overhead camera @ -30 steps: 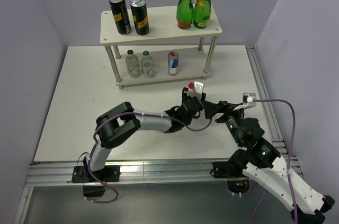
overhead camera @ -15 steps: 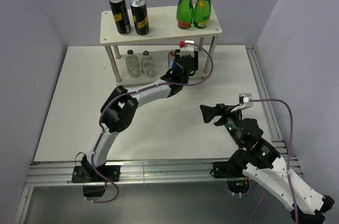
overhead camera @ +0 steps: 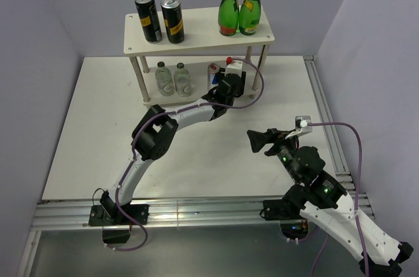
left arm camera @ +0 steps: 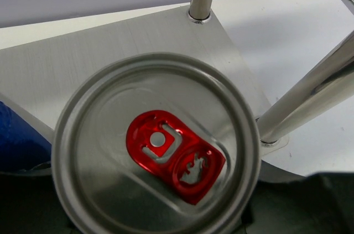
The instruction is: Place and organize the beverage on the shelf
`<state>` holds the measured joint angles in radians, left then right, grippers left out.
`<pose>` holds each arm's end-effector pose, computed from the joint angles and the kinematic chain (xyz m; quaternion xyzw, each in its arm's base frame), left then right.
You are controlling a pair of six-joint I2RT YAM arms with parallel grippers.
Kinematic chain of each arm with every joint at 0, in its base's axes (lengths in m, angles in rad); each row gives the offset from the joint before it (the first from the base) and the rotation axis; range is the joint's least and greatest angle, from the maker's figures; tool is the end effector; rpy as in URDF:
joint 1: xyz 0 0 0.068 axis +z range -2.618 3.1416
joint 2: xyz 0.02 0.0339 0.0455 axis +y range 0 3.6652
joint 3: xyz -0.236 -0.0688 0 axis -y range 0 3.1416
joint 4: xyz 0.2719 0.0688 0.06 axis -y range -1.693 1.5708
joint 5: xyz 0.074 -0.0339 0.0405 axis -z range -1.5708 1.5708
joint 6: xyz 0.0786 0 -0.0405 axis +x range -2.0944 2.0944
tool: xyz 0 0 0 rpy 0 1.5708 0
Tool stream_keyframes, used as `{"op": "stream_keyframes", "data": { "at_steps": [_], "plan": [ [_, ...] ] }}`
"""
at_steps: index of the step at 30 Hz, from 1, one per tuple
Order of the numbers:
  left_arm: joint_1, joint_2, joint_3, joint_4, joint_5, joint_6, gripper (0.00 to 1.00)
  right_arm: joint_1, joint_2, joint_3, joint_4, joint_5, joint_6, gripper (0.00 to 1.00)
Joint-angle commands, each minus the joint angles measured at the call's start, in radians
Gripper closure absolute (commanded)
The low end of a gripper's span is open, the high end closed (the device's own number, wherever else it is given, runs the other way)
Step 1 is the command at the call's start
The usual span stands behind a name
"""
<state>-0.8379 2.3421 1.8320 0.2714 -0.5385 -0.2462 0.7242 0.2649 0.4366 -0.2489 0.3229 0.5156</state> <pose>0.4237 -0.4105 0.1689 0.0638 0.7729 -0.1281 0.6181 0.1648 0.1125 0.2694 0.0332 0.7318 0.2935 0.6142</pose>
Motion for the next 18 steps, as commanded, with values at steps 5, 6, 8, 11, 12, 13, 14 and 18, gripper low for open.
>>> {"op": "stream_keyframes", "data": {
  "at_steps": [5, 6, 8, 11, 12, 13, 14, 18],
  "plan": [
    [0.006, -0.021, 0.042, 0.14, 0.0, 0.024, 0.69, 0.006, -0.003, 0.002, 0.003, -0.005, -0.011, 0.0],
    [0.005, -0.02, 0.046, 0.14, -0.005, 0.027, 0.68, 0.004, -0.003, 0.002, 0.005, -0.005, -0.011, 0.0],
    [0.006, -0.015, 0.053, 0.138, -0.014, 0.033, 0.62, 0.004, -0.003, 0.002, 0.005, -0.005, -0.011, 0.0],
    [0.006, -0.01, 0.062, 0.135, -0.021, 0.039, 0.38, 0.004, -0.004, 0.001, 0.003, -0.005, -0.009, 0.0],
    [0.006, -0.007, 0.061, 0.137, -0.021, 0.042, 0.35, 0.004, -0.004, 0.001, 0.003, -0.005, -0.008, 0.0],
    [0.006, -0.007, 0.059, 0.141, -0.023, 0.044, 0.29, 0.006, -0.004, 0.001, 0.002, -0.005, -0.009, 0.0],
    [0.006, -0.007, 0.061, 0.146, -0.025, 0.048, 0.25, 0.004, -0.007, 0.002, 0.0, -0.008, -0.008, 0.0],
    [0.007, 0.003, 0.072, 0.147, -0.032, 0.056, 0.13, 0.004, -0.007, 0.001, 0.0, -0.008, -0.009, 0.0]
  ]
}}
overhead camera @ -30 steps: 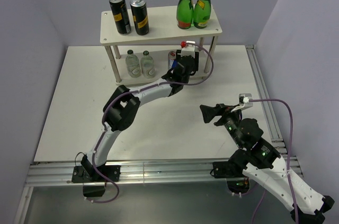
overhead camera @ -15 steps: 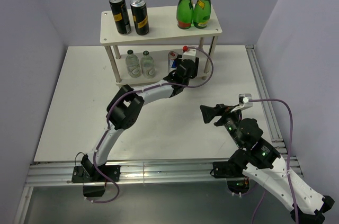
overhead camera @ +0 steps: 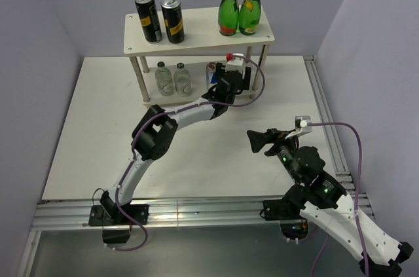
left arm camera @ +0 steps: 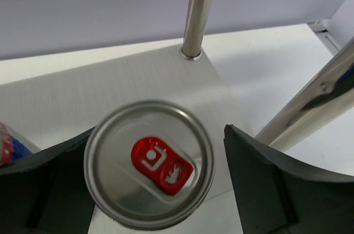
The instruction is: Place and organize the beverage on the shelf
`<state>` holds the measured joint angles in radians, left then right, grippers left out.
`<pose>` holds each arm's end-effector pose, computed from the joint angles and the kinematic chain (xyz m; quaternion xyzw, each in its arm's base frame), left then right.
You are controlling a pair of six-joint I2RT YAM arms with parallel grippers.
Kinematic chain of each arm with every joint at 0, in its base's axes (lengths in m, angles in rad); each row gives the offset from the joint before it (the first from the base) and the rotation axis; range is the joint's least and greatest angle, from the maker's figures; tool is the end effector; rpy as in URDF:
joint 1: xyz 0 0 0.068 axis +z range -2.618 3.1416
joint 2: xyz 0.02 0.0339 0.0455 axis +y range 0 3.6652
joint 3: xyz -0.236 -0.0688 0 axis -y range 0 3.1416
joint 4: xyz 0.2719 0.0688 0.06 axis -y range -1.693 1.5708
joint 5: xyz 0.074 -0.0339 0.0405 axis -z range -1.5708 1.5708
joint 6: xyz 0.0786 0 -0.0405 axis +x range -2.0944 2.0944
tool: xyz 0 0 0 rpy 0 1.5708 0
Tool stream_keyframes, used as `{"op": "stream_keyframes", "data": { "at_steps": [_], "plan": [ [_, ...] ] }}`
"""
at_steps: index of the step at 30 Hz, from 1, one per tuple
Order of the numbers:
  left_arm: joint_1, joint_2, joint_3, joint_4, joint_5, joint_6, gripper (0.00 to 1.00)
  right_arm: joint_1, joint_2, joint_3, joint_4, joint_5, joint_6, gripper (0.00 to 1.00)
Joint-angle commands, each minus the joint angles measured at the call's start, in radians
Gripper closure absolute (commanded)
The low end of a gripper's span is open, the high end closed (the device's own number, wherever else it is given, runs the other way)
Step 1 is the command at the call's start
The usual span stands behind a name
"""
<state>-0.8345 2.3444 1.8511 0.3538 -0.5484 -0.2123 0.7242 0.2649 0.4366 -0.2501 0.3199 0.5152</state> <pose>0.4283 -0.4115 0.1868 0.0532 0.7460 -0.1387 0.6492 0.1647 0.1127 0.2692 0.0319 0.7322 0.2940 0.6135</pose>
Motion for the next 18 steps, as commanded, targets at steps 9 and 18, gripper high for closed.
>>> {"op": "stream_keyframes", "data": {
  "at_steps": [9, 18],
  "plan": [
    [-0.021, -0.1, -0.065, 0.066, -0.039, 0.004, 0.01, 0.006, 0.002, 0.002, 0.002, -0.002, -0.01, 0.0],
    [-0.09, -0.328, -0.348, 0.134, -0.13, -0.002, 0.01, 0.004, 0.004, 0.002, 0.0, 0.007, -0.01, 0.0]
  ]
}}
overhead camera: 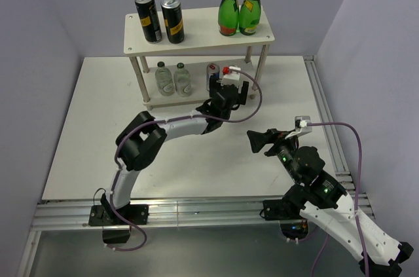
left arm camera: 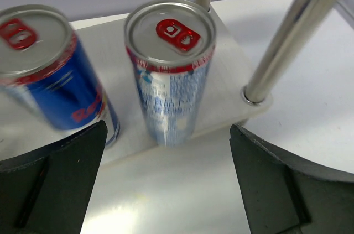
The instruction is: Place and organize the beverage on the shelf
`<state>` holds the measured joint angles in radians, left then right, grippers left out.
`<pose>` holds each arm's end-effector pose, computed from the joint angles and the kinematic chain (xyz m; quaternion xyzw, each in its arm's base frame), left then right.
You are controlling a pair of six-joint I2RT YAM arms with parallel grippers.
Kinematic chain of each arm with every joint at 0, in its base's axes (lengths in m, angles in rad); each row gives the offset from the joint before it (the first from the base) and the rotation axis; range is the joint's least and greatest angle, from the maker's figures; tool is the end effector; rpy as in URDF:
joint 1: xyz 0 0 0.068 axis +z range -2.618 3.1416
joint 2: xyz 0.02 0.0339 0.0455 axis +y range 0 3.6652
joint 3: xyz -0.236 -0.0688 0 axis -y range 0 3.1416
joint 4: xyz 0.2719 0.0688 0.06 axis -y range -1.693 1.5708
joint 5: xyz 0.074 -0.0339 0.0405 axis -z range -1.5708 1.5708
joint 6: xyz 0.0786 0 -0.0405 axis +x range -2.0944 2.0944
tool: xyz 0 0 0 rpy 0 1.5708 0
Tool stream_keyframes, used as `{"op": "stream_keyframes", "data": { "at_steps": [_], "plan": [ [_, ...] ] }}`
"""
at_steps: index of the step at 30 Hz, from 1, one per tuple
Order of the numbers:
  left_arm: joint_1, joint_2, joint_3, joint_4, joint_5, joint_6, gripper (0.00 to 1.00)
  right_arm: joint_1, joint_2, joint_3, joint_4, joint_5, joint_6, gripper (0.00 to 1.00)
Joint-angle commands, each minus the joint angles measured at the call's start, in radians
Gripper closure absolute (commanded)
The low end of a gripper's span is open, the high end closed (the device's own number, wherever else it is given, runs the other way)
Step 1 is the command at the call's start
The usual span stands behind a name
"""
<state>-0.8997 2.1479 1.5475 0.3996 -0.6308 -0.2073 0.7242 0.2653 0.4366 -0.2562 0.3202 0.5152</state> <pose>0.3732 -0.3954 0.1797 0.0652 0.7591 -0.1118 0.6379 0.1647 0.1127 0.2682 0.0314 0.7343 0.2923 0.6118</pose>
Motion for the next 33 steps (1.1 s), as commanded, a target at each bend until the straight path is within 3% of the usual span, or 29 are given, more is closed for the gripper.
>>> {"op": "stream_keyframes", "data": {
  "at_steps": [1, 5, 10, 14, 18, 21, 24, 27, 33],
  "plan": [
    [-0.04, -0.146, -0.062, 0.085, -0.056, -0.009, 0.01, 0.004, 0.005, 0.002, 0.006, 0.008, -0.009, 0.0],
    [-0.083, -0.236, -0.202, 0.041, -0.09, -0.075, 0.01, 0.004, 0.011, 0.004, 0.003, 0.02, -0.009, 0.0],
    [-0.177, -0.481, -0.459, -0.105, -0.132, -0.245, 0.01, 0.006, 0.017, 0.004, 0.006, 0.057, 0.011, 0.0],
    [-0.232, -0.718, -0.521, -0.441, -0.168, -0.313, 0.01, 0.007, 0.064, 0.107, -0.109, 0.152, 0.095, 0.0],
    [-0.332, -0.983, -0.501, -0.654, -0.265, -0.231, 0.01, 0.007, 0.121, 0.325, -0.239, 0.117, 0.123, 0.0],
    [-0.355, -1.1, -0.345, -0.949, -0.291, -0.332, 0.01, 0.007, 0.195, 0.561, -0.297, 0.071, 0.059, 0.0],
    [-0.357, -1.225, -0.236, -1.093, -0.332, -0.386, 0.01, 0.006, 0.318, 0.823, -0.459, 0.077, -0.035, 0.0],
    [-0.357, -1.365, -0.27, -1.087, -0.325, -0.345, 0.01, 0.006, 0.389, 0.962, -0.573, 0.047, -0.099, 0.0],
    [-0.357, -1.5, -0.375, -1.052, -0.34, -0.322, 0.01, 0.006, 0.362, 0.952, -0.577, 0.01, -0.129, 0.0]
  ]
}}
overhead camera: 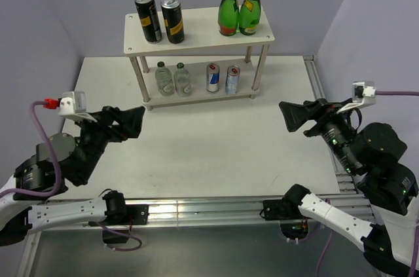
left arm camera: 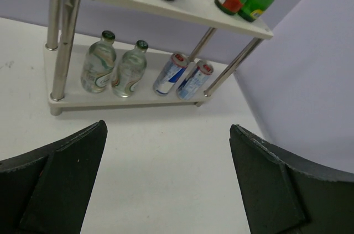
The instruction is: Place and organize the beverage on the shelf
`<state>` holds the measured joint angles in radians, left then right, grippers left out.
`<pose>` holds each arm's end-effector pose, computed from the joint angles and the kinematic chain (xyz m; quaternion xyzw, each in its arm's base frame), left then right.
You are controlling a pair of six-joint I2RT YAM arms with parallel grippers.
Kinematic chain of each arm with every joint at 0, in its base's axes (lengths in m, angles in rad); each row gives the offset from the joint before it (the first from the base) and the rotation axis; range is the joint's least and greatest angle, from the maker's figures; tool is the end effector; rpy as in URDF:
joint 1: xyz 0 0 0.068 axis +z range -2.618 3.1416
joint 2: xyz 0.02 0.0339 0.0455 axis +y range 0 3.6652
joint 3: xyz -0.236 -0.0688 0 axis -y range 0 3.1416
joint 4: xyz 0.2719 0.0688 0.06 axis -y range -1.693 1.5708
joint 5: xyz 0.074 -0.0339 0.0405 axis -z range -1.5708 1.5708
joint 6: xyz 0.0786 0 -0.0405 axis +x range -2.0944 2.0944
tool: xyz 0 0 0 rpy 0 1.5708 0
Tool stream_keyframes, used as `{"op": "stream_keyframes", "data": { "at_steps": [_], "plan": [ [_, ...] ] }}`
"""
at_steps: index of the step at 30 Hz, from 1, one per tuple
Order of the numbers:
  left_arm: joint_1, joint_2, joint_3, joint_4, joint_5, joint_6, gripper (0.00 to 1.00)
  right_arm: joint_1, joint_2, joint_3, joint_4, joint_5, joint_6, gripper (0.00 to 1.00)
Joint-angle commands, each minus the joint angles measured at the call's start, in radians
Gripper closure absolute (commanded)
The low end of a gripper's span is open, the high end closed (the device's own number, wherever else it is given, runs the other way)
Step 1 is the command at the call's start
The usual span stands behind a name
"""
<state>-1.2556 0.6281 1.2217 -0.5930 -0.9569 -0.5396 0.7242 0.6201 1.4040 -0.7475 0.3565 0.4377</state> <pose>0.1045 -0.1133 0.4541 -0.0851 0.7018 -0.2880 0.6459 0.1123 0.0627 0.4905 0.0288 0.6943 0.2859 0.6598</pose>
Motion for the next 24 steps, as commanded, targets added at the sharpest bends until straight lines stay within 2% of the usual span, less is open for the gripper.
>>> {"op": "stream_keyframes", "data": {
  "at_steps": [1, 24],
  "plan": [
    [-0.001, 0.019, -0.056, -0.057, -0.016, 0.01, 0.01, 0.006, 0.004, -0.019, -0.084, -0.027, -0.051, 0.0],
    [-0.001, 0.051, -0.077, -0.126, -0.095, -0.048, 0.01, 0.006, 0.0, -0.06, -0.052, 0.033, -0.093, 0.0]
  ]
}}
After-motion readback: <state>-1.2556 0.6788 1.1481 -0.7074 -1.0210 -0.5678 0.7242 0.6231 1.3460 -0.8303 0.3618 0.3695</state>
